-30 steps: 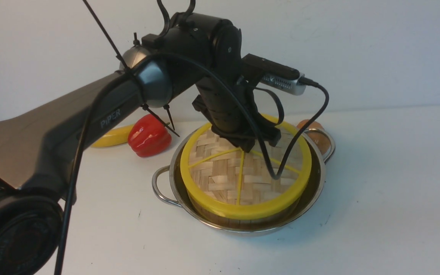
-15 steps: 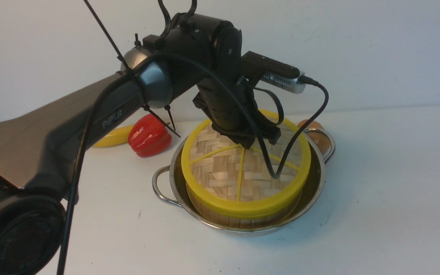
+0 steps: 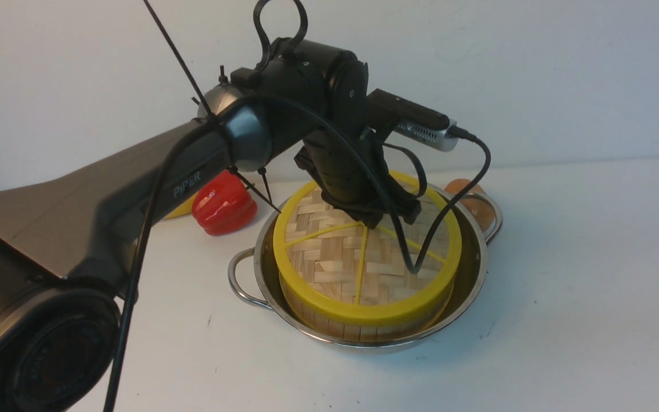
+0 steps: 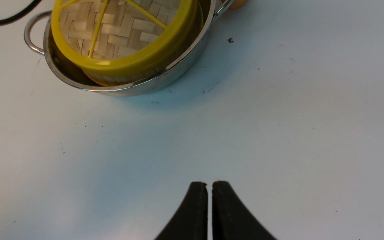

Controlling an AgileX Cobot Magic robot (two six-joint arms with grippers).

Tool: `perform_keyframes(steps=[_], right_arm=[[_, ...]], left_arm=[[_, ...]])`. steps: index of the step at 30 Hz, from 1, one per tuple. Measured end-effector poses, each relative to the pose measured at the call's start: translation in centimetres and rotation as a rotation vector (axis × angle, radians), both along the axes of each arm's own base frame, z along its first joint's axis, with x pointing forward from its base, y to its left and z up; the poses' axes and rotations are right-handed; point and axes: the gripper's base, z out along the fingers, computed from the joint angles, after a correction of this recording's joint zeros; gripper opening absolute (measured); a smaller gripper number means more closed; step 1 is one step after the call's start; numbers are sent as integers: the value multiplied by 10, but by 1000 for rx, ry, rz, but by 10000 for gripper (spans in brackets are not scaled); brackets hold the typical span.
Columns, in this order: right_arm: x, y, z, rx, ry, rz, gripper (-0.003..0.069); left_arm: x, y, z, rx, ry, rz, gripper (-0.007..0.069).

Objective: Place the steamer in the pot on the white table, and put the lid on the steamer.
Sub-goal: 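Place the yellow bamboo steamer lid onto the steamer in the pot with the left gripper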

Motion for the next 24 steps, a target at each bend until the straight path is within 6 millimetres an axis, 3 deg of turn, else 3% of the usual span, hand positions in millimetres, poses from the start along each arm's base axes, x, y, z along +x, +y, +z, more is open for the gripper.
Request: perform_keyframes(steps=[24], right_arm=[[0, 0, 0, -1, 0, 0, 47]], left_arm=[[2, -1, -1, -9, -21, -7, 122]])
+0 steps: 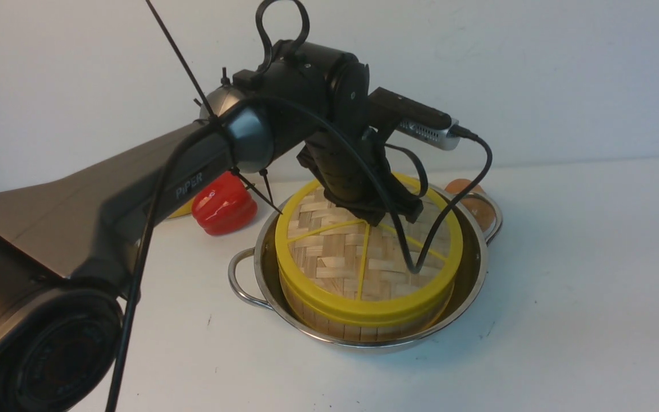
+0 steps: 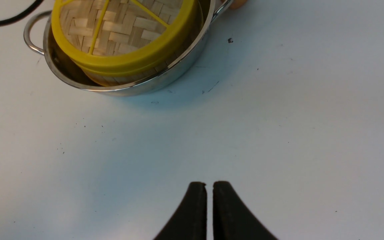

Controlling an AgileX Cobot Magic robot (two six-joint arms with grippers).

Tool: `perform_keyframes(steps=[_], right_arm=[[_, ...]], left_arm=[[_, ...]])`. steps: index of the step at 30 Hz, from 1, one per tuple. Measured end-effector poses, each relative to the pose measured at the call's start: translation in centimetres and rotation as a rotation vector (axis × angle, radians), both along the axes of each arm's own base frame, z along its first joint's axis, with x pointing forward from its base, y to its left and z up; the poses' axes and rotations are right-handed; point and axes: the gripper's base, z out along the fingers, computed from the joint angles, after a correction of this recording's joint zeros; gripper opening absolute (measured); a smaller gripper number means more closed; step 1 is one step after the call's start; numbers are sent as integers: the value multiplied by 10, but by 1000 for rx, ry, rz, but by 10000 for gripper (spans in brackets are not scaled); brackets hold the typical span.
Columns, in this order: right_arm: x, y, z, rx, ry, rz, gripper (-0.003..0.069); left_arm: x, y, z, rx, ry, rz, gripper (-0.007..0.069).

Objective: Place the steamer in the pot on the white table, and put the lid on the steamer.
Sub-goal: 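Place the yellow bamboo steamer lid onto the steamer in the pot with the left gripper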

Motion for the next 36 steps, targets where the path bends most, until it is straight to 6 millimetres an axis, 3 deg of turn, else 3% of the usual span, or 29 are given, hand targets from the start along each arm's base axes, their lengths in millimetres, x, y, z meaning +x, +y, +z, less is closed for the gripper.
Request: perform_keyframes(steps=[28, 31, 36], right_arm=[[0, 0, 0, -7, -3, 7, 59], [0, 0, 0, -7, -3, 7, 62], [0, 0, 0, -7, -3, 7, 67]], left_arm=[[0, 0, -2, 6, 9, 0, 125], [0, 0, -2, 6, 9, 0, 162], [0, 0, -3, 6, 11, 0, 308]])
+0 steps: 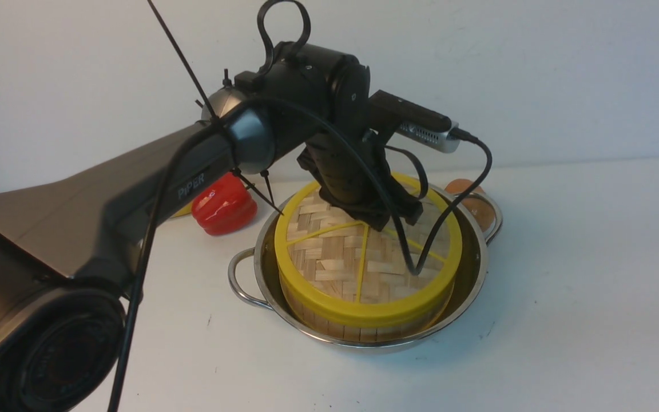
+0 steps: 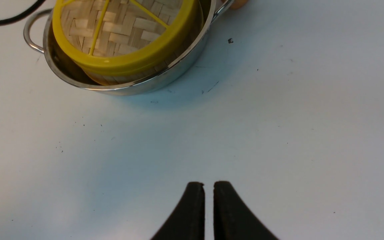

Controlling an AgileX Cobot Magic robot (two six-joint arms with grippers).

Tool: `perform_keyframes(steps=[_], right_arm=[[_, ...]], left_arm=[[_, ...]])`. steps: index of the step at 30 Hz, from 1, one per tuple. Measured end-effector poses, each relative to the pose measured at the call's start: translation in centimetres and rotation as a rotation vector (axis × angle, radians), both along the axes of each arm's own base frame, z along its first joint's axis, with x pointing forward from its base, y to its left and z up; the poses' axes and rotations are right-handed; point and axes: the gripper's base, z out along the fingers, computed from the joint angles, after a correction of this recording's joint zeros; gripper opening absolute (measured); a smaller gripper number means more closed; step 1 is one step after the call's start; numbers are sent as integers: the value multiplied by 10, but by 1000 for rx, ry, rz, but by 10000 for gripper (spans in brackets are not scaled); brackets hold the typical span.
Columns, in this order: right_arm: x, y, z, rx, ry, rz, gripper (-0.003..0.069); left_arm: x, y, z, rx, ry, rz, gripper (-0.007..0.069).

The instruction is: Place the steamer in the pot on the white table, and put the lid on the steamer.

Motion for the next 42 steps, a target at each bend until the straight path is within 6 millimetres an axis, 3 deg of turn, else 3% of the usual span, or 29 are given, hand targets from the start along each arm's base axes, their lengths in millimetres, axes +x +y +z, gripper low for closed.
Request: perform_keyframes(steps=[6, 11, 15, 19, 21, 22, 24, 26, 27, 29, 30, 33, 36, 42], right_arm=[[0, 0, 0, -5, -2, 5, 69], [0, 0, 0, -6, -3, 6, 69], [0, 0, 0, -6, -3, 6, 71], [0, 0, 0, -6, -3, 6, 72], [0, 0, 0, -8, -4, 8, 75], [0, 0, 0, -8, -4, 8, 75], [0, 0, 0, -18, -8, 18, 77], [0, 0, 0, -28, -12, 24, 78], [0, 0, 0, -29, -12, 24, 78], [0, 0, 0, -36, -15, 29, 81], [0, -1, 0, -38, -16, 29, 83], [0, -1, 0, -43, -18, 33, 86], [0, -1, 0, -43, -18, 33, 90], [0, -1, 0, -60, -26, 50, 91]], left_arm=[[0, 0, 0, 0, 0, 0, 445], [1, 2, 4, 15, -22, -3, 480], [-4, 9, 30, 32, -96, -8, 475], [-18, 21, 77, 6, -182, -5, 400], [-38, 33, 116, -15, -225, 2, 279], [-39, 35, 119, -16, -226, 3, 256], [-62, 50, 157, -34, -279, 11, 91], [-82, 63, 183, -47, -316, 19, 18], [-83, 65, 186, -47, -321, 20, 13], [-112, 85, 217, -51, -368, 34, -20], [-119, 90, 223, -54, -381, 37, -22], [-149, 111, 239, -53, -425, 48, -24], [-181, 134, 242, -40, -449, 55, -24], [-242, 171, 212, -77, -486, 71, -24]])
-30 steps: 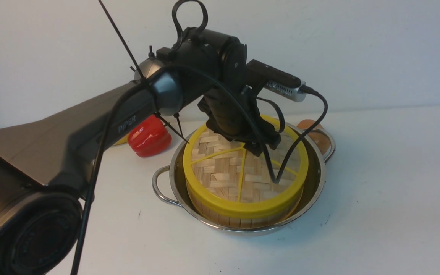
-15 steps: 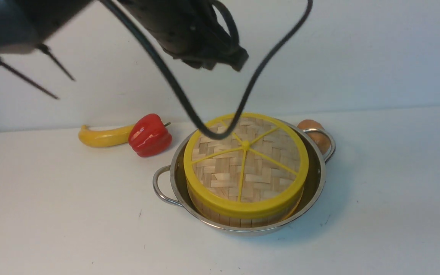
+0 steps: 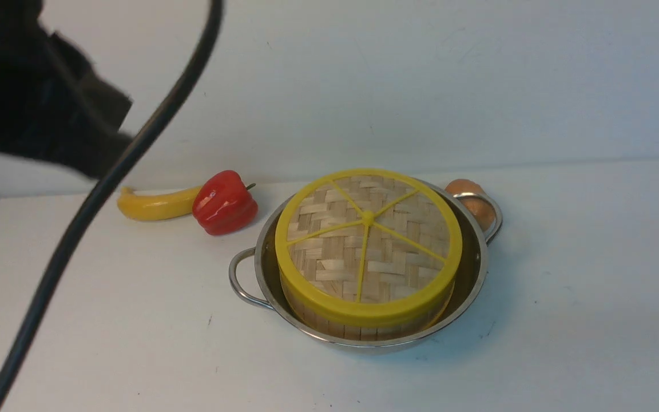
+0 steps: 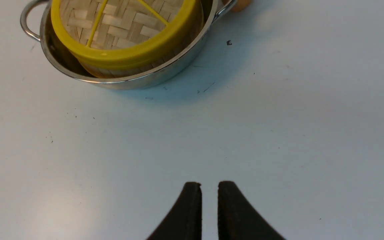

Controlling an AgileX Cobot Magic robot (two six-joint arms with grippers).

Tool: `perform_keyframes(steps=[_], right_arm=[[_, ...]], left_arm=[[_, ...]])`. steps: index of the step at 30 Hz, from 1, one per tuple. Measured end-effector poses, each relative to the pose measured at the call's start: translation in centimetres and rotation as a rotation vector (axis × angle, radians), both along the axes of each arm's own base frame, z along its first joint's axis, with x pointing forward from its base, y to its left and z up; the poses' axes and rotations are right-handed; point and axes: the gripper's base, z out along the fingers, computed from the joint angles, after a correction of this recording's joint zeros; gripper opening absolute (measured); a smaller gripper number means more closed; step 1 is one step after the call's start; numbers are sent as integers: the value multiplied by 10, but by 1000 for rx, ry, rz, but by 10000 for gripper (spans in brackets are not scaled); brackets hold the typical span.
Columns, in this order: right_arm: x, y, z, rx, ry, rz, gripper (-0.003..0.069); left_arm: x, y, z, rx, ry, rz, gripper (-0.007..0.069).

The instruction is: Place the steamer in the pot on the white table, and put the lid on the steamer.

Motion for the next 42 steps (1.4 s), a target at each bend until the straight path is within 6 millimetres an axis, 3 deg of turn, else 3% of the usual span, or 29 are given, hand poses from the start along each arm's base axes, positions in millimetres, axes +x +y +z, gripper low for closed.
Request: perform_keyframes(steps=[5, 6, 8, 9, 10, 11, 16, 19, 23, 42], right_arm=[[3, 0, 3, -21, -53, 18, 95], [3, 0, 3, -22, -59, 19, 95], [8, -1, 9, -34, -144, 17, 97], [10, -1, 11, -38, -188, 15, 98], [13, -1, 13, -39, -232, 11, 99], [17, -1, 14, -42, -284, 6, 99], [29, -2, 6, -67, -403, -7, 102], [38, -2, -16, -79, -418, -19, 104], [42, -3, -30, -80, -423, -32, 108], [43, -3, -28, -77, -446, -38, 148]], left_arm=[[-46, 27, -37, -87, -86, 5, -24], [-47, 28, -42, -87, -83, 5, -24], [-64, 39, -62, -122, -114, 15, -24], [-72, 44, -81, -127, -117, 16, -24], [-78, 47, -85, -141, -142, 14, -24], [-81, 49, -102, -136, -142, 11, -24], [-94, 56, -136, -162, -199, -6, -24], [-101, 60, -158, -192, -215, -6, -21], [-105, 62, -162, -228, -245, -6, -21], [-105, 62, -161, -222, -265, -18, 0]])
